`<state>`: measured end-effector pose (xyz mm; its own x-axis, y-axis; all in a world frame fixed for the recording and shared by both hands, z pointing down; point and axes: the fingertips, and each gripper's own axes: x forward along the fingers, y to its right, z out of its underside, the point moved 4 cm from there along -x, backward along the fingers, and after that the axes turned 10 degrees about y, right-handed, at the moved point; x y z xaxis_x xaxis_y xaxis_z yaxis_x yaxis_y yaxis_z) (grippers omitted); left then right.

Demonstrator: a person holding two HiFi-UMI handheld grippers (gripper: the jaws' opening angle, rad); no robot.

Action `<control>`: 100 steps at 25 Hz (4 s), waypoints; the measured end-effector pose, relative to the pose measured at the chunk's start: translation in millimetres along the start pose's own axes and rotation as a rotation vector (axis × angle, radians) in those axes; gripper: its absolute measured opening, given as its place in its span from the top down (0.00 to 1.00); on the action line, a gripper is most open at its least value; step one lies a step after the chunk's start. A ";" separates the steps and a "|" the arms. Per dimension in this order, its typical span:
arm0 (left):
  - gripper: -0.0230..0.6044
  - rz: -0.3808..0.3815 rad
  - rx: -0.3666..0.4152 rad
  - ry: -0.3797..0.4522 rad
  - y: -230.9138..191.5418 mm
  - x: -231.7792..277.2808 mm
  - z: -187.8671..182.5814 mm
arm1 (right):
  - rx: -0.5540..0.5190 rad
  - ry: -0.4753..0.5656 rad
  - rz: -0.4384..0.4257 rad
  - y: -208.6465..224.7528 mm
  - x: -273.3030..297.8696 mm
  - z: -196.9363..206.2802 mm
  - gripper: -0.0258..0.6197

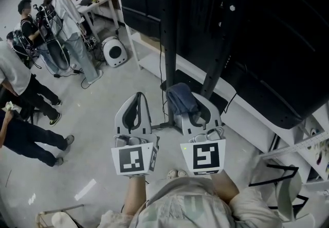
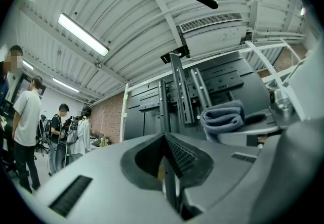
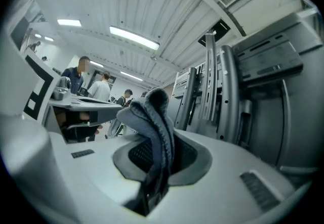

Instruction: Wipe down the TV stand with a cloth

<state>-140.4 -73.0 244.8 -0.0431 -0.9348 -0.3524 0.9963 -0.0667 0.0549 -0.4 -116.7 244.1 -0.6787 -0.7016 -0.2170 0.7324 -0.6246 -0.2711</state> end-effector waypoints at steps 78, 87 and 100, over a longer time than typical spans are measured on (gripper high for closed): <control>0.94 -0.037 -0.182 -0.182 -43.0 -41.0 79.0 | -1.315 -0.168 0.188 42.0 278.4 -46.0 0.87; 0.94 -0.059 -0.190 -0.204 -47.2 -56.3 96.4 | -1.308 -0.215 0.135 26.3 268.3 -7.4 0.87; 0.94 -0.076 -0.169 -0.230 -54.9 -55.4 89.3 | -1.242 -0.293 0.085 17.7 257.5 37.2 0.87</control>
<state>-199.4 -48.8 344.8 -0.1149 -0.9852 -0.1274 0.9870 -0.0988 -0.1268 -160.1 -321.3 218.3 -0.4789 -0.8715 -0.1059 0.1220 0.0533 -0.9911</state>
